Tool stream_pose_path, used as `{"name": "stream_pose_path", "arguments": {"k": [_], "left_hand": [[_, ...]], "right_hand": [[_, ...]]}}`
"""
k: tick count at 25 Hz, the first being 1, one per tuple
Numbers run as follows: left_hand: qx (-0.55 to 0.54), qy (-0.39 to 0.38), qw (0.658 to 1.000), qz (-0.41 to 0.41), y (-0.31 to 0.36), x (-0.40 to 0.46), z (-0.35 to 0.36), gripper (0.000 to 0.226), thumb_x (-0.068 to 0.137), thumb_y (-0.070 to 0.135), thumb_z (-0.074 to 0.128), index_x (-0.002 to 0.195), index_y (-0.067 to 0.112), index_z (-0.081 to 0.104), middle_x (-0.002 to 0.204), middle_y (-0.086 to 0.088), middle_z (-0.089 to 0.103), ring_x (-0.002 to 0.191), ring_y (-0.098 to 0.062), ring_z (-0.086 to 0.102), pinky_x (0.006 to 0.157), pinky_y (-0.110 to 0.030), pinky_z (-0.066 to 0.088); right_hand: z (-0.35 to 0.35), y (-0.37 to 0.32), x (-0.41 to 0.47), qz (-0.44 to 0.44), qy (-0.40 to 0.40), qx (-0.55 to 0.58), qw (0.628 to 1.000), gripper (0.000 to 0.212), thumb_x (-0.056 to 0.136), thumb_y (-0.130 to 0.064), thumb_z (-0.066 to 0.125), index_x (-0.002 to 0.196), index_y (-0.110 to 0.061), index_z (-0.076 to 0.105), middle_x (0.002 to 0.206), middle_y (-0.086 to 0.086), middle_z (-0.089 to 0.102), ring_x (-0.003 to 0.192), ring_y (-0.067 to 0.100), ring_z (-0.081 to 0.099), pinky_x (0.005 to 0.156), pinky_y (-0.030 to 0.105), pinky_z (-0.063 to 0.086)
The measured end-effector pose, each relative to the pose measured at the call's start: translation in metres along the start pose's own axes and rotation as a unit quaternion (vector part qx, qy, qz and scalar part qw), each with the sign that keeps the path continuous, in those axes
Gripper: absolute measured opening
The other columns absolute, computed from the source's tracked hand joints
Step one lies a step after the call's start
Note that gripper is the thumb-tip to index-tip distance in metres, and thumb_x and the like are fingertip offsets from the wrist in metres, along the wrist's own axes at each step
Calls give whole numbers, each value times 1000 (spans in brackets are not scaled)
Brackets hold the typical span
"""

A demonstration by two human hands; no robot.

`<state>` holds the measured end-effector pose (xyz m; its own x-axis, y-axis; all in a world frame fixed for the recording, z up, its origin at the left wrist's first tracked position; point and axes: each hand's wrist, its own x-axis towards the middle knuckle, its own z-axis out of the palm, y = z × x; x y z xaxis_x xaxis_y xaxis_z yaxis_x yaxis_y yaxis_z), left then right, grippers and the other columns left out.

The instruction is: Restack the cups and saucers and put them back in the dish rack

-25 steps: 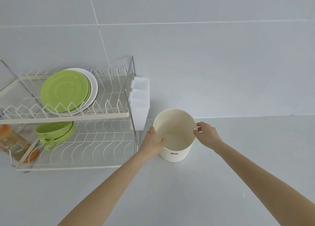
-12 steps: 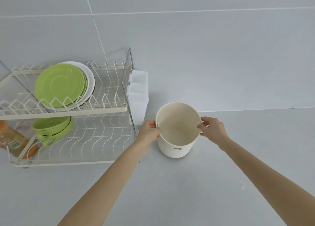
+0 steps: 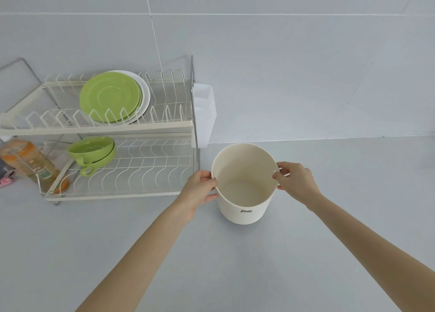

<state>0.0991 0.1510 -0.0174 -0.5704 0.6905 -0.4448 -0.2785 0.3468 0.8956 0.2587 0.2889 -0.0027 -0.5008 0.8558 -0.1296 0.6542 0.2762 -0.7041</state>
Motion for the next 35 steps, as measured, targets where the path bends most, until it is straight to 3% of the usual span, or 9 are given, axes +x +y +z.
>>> {"name": "stream_pose_path", "arguments": {"k": [17, 27, 31, 33, 35], "left_hand": [[-14, 36, 999, -16, -48, -60, -148, 31, 87, 8, 54, 118, 4, 53, 123, -15, 61, 115, -21, 59, 93, -34, 50], [-24, 30, 999, -37, -54, -55, -183, 33, 87, 10, 55, 120, 5, 52, 125, -12, 60, 117, -22, 57, 91, -34, 50], [59, 29, 997, -41, -50, -48, -188, 33, 88, 12, 50, 121, 9, 51, 126, -10, 58, 116, -21, 56, 83, -32, 52], [139, 38, 990, -10, -45, -45, -188, 37, 88, 14, 48, 126, 12, 49, 129, -7, 56, 118, -21, 53, 89, -32, 48], [211, 70, 975, 29, -35, -44, -187, 43, 90, 17, 47, 132, 13, 43, 136, -6, 52, 124, -21, 48, 97, -31, 41]], "right_hand": [[117, -67, -75, -3, -38, 44, 998, 24, 88, -14, 50, 103, -12, 68, 88, 4, 64, 94, 30, 65, 91, 45, 51], [155, -86, -84, 4, -23, 24, 999, 26, 89, -13, 46, 107, -8, 64, 94, 14, 66, 93, 34, 65, 89, 46, 50], [151, -90, -80, 10, -63, -45, 997, 31, 89, -19, 44, 113, -8, 60, 107, 10, 66, 103, 31, 59, 86, 40, 50], [146, -96, -78, -10, -84, -109, 990, 32, 89, -23, 44, 113, -8, 58, 116, 11, 62, 109, 31, 56, 90, 40, 47], [139, -107, -78, -33, -104, -153, 982, 39, 91, -26, 44, 127, -12, 50, 130, 11, 54, 121, 30, 49, 97, 39, 42]]}}
